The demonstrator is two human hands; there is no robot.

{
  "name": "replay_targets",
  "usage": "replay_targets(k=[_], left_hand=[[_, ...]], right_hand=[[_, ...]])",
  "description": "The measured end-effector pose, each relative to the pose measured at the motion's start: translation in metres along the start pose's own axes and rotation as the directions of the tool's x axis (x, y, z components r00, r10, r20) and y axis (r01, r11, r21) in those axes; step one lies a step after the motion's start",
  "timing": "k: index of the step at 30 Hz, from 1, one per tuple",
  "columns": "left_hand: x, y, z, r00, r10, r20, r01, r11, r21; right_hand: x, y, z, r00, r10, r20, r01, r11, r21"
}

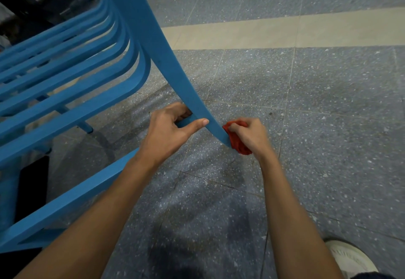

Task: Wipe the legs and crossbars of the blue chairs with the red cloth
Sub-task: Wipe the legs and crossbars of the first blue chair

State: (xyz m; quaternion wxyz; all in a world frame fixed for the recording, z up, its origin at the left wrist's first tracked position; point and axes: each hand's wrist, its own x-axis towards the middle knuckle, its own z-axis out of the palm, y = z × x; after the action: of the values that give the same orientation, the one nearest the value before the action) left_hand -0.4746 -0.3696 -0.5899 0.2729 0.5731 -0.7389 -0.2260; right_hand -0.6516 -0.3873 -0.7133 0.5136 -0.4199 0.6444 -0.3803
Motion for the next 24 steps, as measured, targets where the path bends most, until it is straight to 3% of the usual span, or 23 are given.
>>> replay_targets(k=[4,8,11,13,15,17,21,24], left_hand=[[0.0,0.0,0.002,1.0,0.025,-0.009,-0.024,1.0,0.013],[0.0,-0.001,0.002,0.999,0.034,-0.002,-0.034,0.999,0.009],[0.0,-0.004,0.002,0.999,0.033,0.001,-0.033,0.999,0.006],[0.001,-0.005,0.002,1.0,0.025,0.005,-0.025,1.0,0.0],[0.002,-0.005,0.003,1.0,0.028,0.004,-0.028,1.0,0.002],[0.003,-0.006,0.002,0.999,0.034,0.007,-0.034,0.999,-0.003],[0.003,-0.007,0.002,0.999,0.04,0.022,-0.04,0.999,-0.008],[0.004,-0.01,0.003,0.998,0.052,0.03,-0.052,0.999,-0.004]], right_hand=[[-0.023,-0.038,-0.001,0.985,-0.171,0.006,0.164,0.955,0.248],[-0.046,-0.035,-0.002,0.985,-0.174,0.009,0.143,0.832,0.536],[-0.038,-0.013,0.001,1.0,0.013,-0.013,-0.005,0.877,0.48],[-0.021,-0.007,-0.001,0.992,0.129,-0.013,-0.117,0.931,0.346],[-0.008,-0.014,-0.004,0.994,0.106,0.011,-0.106,0.988,0.111],[-0.005,-0.038,-0.003,0.997,0.041,0.06,-0.043,0.999,0.026],[-0.02,-0.094,0.0,0.983,-0.163,0.087,0.144,0.971,0.191],[-0.042,-0.103,0.002,0.957,-0.291,-0.002,0.261,0.856,0.447]])
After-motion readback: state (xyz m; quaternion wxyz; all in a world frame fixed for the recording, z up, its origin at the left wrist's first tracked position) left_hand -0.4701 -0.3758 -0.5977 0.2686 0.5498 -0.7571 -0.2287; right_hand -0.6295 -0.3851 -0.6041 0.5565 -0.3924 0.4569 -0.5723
